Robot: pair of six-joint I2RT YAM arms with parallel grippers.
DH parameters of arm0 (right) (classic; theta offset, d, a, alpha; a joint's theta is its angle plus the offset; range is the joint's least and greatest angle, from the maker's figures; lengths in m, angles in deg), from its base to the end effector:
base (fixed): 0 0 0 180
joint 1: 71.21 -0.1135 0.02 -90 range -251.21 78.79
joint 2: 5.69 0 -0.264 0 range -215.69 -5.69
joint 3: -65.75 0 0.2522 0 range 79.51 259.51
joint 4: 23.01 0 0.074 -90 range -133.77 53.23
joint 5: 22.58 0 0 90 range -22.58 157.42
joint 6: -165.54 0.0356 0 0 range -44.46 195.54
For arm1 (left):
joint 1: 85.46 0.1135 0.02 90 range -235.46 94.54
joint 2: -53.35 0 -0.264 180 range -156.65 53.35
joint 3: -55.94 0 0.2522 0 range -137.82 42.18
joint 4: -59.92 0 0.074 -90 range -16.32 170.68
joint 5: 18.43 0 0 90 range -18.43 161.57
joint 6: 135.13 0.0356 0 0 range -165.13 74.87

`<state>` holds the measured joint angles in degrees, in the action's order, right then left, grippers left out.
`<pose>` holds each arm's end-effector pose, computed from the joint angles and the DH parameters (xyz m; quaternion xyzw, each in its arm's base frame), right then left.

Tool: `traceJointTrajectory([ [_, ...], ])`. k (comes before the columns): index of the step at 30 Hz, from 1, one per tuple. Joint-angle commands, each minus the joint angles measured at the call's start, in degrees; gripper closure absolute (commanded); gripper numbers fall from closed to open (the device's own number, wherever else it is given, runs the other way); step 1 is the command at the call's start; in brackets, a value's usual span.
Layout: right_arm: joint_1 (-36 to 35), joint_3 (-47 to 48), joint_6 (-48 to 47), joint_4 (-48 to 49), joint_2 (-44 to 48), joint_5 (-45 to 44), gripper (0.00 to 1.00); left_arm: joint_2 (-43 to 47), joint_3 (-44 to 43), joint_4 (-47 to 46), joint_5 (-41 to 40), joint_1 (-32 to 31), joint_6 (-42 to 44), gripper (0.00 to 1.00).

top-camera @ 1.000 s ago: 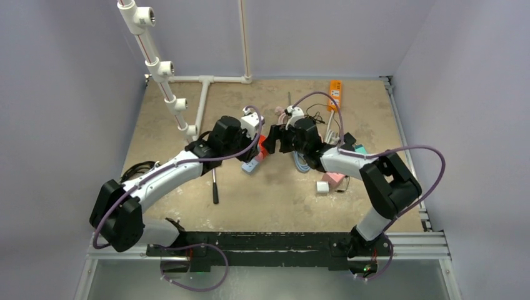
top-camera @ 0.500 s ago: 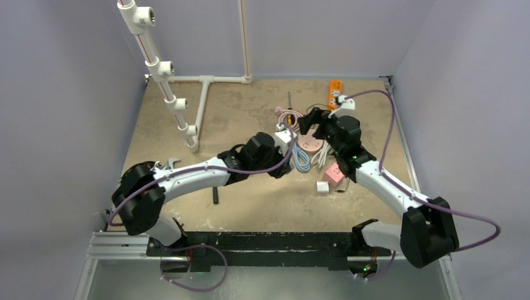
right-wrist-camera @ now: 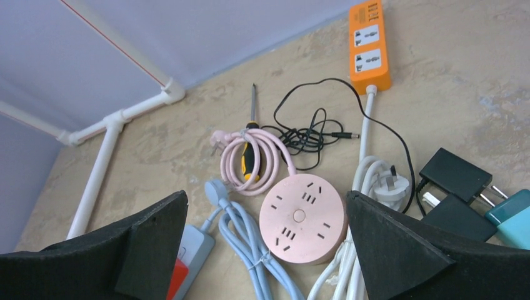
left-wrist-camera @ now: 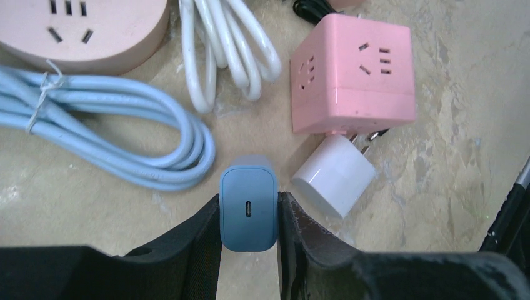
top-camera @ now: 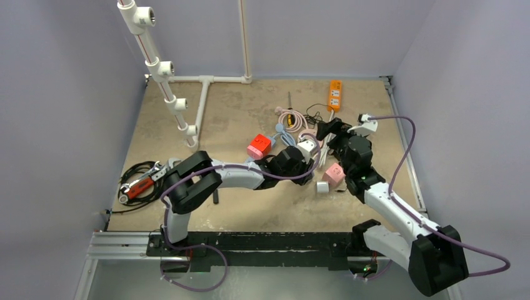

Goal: Pull the plug off the socket
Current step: Place the plug at the center of the board.

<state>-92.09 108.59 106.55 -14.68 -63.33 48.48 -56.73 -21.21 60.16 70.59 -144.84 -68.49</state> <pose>0.2186 0.0710 0.2599 0.1741 0.7232 0.1771 0.6445 0.2114 -0.3560 0.1644 0.2681 0.8377 -0.3088 0.3621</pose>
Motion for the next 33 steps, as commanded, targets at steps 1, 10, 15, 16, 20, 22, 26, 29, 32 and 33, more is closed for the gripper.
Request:
traceJointTrajectory([
  [1,-0.08,-1.04,0.55,5.24,1.62,-2.69,0.01,-2.82,-4.28,-5.04,-2.05,-1.34,-1.69,0.92],
  [10,-0.04,-0.68,0.36,5.98,-0.47,-0.09,0.01,-2.76,-4.72,-3.40,-3.77,-1.45,-0.93,0.28],
  [15,-0.04,-1.41,-0.08,6.92,0.61,1.22,0.01,0.55,-4.15,-1.70,-3.82,-1.45,-0.76,0.13],
  [16,-0.03,-1.54,-0.26,7.10,0.94,1.85,0.01,1.41,-3.60,-1.63,-3.97,-1.45,-1.07,0.13],
  [20,-0.03,-2.82,-2.51,10.48,1.15,8.00,0.01,6.86,0.13,-1.82,-5.82,-1.45,-2.87,0.12],
  [22,-0.06,-2.86,-4.96,13.47,-0.80,12.28,0.01,10.26,2.52,-1.01,-6.86,-1.45,-3.98,0.11],
  [26,-0.19,-0.11,-6.44,15.56,-7.84,23.66,0.02,16.72,5.98,4.56,-12.63,-1.36,-6.97,0.10],
  [29,-0.18,1.06,-5.89,15.71,-12.19,26.39,0.04,21.31,8.37,9.58,-20.22,-0.72,-9.63,0.08],
  [32,-0.25,1.46,-5.78,15.76,-13.78,27.37,0.04,25.10,11.64,10.87,-24.34,1.36,-12.53,0.06],
  [33,-0.30,1.50,-5.78,15.79,-14.07,27.56,0.04,26.03,12.34,11.30,-24.94,2.30,-13.46,0.06],
])
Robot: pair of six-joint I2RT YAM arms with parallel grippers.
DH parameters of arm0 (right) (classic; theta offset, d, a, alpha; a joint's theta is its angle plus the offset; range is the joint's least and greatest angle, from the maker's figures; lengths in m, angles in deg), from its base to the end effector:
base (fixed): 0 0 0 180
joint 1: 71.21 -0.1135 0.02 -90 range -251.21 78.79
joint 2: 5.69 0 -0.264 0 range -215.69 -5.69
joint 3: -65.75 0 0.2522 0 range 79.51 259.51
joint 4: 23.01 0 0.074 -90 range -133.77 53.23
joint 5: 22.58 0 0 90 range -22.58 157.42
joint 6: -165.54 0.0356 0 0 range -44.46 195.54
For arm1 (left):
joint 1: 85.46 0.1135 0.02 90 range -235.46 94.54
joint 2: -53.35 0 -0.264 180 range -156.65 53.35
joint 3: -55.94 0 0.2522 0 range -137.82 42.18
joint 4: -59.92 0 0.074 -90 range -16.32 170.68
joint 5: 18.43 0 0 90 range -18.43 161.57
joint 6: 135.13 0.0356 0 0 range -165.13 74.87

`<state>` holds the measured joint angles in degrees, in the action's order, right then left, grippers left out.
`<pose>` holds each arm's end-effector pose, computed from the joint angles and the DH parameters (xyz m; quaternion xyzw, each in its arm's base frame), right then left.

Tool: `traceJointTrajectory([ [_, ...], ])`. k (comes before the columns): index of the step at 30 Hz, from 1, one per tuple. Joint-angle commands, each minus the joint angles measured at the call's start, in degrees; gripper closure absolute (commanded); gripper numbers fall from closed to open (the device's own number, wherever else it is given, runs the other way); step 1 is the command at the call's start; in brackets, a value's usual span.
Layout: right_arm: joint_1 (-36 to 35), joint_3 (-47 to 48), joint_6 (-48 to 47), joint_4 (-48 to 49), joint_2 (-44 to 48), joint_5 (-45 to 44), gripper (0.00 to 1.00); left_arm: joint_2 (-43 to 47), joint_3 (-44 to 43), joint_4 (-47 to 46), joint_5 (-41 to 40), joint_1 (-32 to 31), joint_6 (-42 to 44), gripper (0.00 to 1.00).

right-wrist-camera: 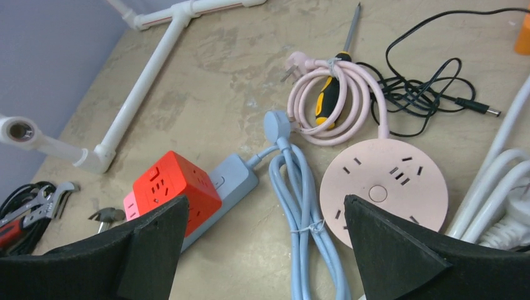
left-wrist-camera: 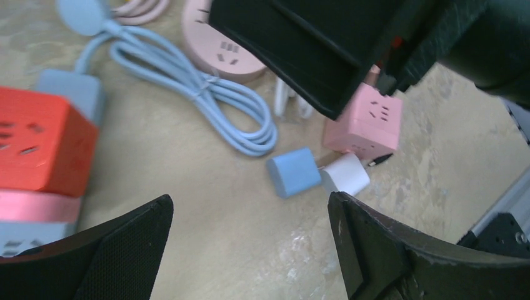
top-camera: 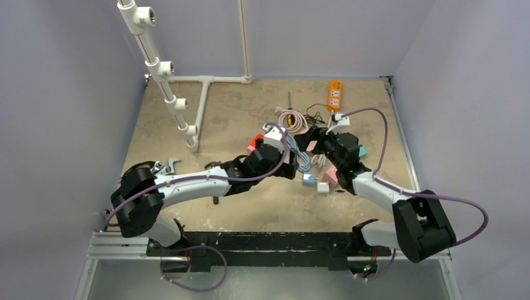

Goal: Pull the plug off the socket
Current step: Place the plug at the center of the board, then remove the plug from the socket.

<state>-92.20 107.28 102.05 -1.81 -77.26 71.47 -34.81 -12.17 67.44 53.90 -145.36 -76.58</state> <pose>0.2447 0.0966 0.2209 0.0136 0.7593 0.2864 0.5842 0.1819 -0.2923 0.2410 0.1305 0.8387 -0.2746 0.4518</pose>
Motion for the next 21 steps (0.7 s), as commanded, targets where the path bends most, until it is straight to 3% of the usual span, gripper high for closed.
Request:
traceJointTrajectory([
  [1,-0.22,2.89,-1.40,2.89,-0.41,4.97,0.04,4.80,4.01,4.37,-8.36,3.84,-6.31,0.06],
  [8,-1.08,3.54,-1.46,2.88,-2.17,5.39,0.06,6.81,8.19,1.45,-7.69,10.21,-11.06,0.04],
  [21,-1.76,4.16,-1.36,2.35,-3.27,5.61,0.08,2.23,7.49,1.04,-12.51,13.10,-12.59,0.05],
])
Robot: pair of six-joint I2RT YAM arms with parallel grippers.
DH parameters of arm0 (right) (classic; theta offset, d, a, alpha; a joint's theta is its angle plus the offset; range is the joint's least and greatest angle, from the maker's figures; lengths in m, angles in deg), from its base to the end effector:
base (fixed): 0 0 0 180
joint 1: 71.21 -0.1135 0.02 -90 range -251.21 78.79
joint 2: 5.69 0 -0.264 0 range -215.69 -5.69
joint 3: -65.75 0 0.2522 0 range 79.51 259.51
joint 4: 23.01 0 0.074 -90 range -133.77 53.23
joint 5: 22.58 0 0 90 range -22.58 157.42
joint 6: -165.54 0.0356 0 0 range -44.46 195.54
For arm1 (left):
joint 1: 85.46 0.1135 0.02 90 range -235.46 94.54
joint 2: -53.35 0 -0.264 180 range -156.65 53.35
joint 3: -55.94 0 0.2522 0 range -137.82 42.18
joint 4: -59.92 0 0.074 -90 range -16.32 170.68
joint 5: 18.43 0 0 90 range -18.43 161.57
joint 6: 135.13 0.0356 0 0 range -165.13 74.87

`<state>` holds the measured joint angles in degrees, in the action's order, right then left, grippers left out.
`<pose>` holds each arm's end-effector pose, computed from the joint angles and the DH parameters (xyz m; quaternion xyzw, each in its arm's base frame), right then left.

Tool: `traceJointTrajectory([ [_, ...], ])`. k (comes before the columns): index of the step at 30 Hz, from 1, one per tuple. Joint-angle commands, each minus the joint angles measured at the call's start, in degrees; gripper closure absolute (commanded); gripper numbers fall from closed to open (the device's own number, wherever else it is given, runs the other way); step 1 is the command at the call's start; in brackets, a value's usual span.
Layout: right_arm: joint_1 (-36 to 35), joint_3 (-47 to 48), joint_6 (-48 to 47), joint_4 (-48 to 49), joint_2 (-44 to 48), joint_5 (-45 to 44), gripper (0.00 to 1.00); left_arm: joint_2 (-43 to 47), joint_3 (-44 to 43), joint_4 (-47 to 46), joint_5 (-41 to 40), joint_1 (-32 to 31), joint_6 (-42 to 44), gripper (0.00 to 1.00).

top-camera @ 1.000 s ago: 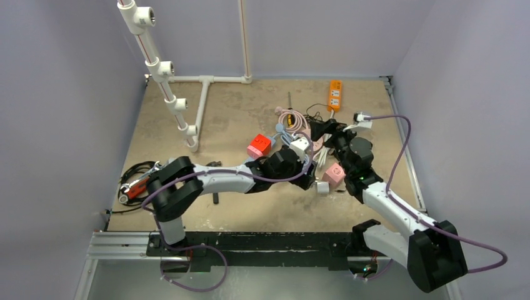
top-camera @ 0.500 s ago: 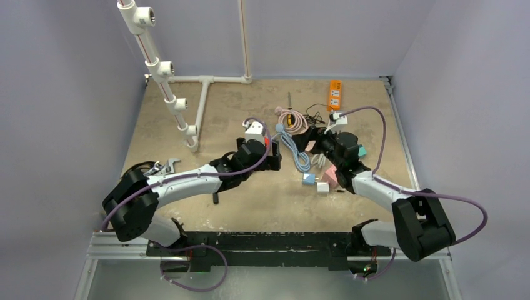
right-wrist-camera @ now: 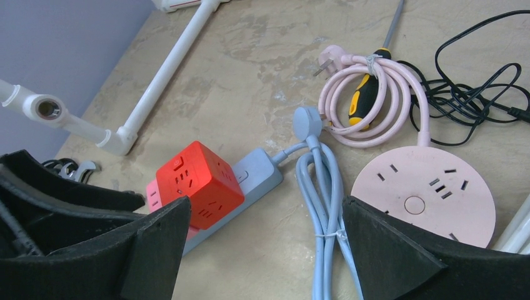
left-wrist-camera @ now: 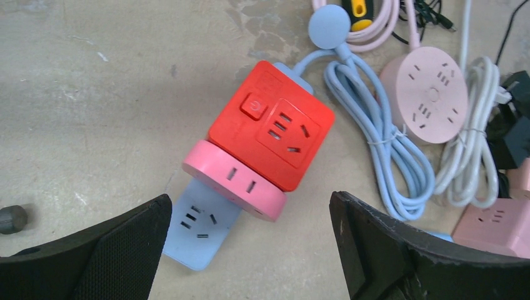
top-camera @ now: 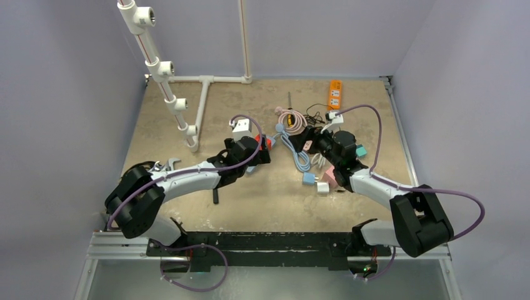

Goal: Pull the plug off the socket
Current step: Remove the plug from the socket.

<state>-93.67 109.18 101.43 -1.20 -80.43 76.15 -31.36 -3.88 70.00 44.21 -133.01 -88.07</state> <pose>0.2509 0.1095 0.2191 -0.0264 0.7621 0.3168 0.5640 0.2220 -0.2184 0.2097 -0.0745 0.8654 -0.1711 0.4650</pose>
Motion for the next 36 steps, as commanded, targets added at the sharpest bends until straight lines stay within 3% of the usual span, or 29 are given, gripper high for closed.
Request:
traceJointTrajectory([
  [1,-0.30,2.26,-0.75,1.62,-0.06,0.87,0.08,-1.25,-0.64,-1.32,-3.16,0.84,-1.02,0.05],
  [14,-0.44,2.41,-0.75,1.37,-0.46,0.50,0.08,0.23,4.38,-1.46,-4.81,2.44,-1.42,0.13],
  [27,-0.70,2.87,-0.75,1.27,-1.43,0.32,0.08,7.06,10.38,-2.70,-2.89,2.72,-1.68,0.32],
  [36,-0.84,3.27,-0.84,0.94,-2.16,0.32,0.08,10.69,11.29,-8.88,2.82,2.72,-2.67,0.32],
])
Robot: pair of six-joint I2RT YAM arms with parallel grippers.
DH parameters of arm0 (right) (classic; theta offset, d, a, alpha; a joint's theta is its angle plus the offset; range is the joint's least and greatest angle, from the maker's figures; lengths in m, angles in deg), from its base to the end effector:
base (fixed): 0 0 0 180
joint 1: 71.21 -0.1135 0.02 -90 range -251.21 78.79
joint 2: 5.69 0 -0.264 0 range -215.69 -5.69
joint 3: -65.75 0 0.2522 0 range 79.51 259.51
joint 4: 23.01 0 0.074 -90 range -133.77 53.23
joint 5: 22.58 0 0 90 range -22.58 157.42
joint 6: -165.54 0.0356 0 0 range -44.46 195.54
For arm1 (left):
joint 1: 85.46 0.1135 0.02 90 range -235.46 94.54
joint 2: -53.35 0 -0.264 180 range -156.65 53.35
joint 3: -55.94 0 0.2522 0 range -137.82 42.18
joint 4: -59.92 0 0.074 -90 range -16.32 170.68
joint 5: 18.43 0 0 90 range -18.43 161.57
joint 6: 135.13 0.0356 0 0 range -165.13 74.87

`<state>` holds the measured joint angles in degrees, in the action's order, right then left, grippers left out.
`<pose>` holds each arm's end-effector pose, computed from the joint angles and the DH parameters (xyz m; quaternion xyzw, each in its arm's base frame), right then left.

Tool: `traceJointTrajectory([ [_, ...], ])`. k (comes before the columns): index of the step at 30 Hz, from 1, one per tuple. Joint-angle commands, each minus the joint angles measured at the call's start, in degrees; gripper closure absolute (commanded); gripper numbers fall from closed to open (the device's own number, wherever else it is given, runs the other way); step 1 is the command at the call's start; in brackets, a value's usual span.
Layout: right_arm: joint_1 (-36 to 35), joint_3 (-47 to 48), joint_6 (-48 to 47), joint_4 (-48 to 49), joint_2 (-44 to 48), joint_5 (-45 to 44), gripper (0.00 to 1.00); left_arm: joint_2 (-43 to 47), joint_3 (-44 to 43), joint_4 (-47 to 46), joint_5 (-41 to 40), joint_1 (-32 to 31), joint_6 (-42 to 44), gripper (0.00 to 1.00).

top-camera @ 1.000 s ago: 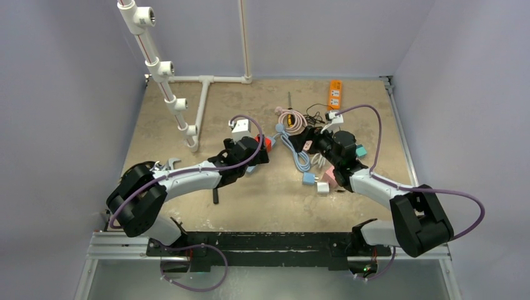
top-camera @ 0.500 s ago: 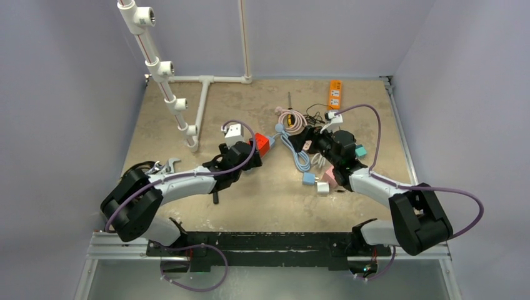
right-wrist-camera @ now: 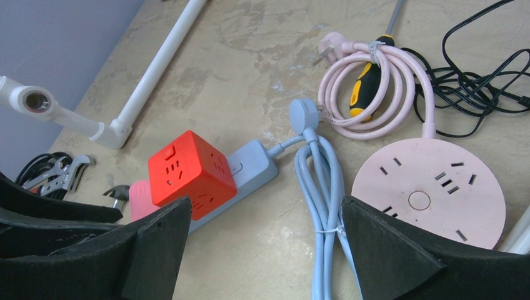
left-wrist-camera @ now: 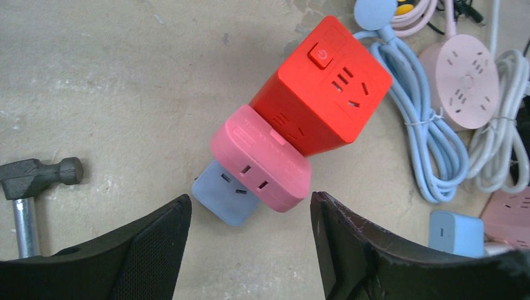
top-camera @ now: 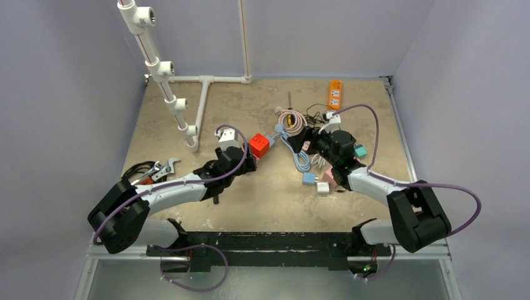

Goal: Pull the plug off the socket
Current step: Remove the plug from the socket.

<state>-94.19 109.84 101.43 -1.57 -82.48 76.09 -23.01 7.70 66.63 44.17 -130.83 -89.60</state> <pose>0.2548 0.1139 0.2129 -0.0284 0.7718 0.3148 0.5517 0.1991 -0.1784 0.1909 -0.1029 0.8619 -0.1690 0.4668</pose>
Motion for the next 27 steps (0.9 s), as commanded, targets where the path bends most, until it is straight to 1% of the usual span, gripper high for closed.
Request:
traceJointTrajectory([
  [1,-0.31,2.61,-0.84,1.24,-0.11,0.39,0.08,2.56,-0.32,-6.29,3.48,0.53,-1.58,0.31],
  [4,-0.45,2.64,-0.84,1.18,-0.16,0.31,0.08,2.35,-0.39,-7.76,4.35,0.69,-2.85,0.31],
  [9,-0.43,2.74,-0.93,1.02,-0.11,0.39,0.08,0.62,-0.88,-6.58,3.77,1.32,-6.71,0.33],
  [15,-0.49,2.84,-0.93,1.00,-0.18,0.56,0.08,-1.17,-0.93,-7.37,3.78,2.22,-9.99,0.34],
  [22,-0.52,2.90,-0.93,0.85,-0.28,0.48,0.08,-3.01,-0.20,-7.50,2.05,3.25,-13.58,0.44],
  [27,-0.62,2.96,-0.93,0.81,-0.51,0.56,0.08,-6.56,-0.19,-10.21,5.14,4.91,-14.04,0.48],
])
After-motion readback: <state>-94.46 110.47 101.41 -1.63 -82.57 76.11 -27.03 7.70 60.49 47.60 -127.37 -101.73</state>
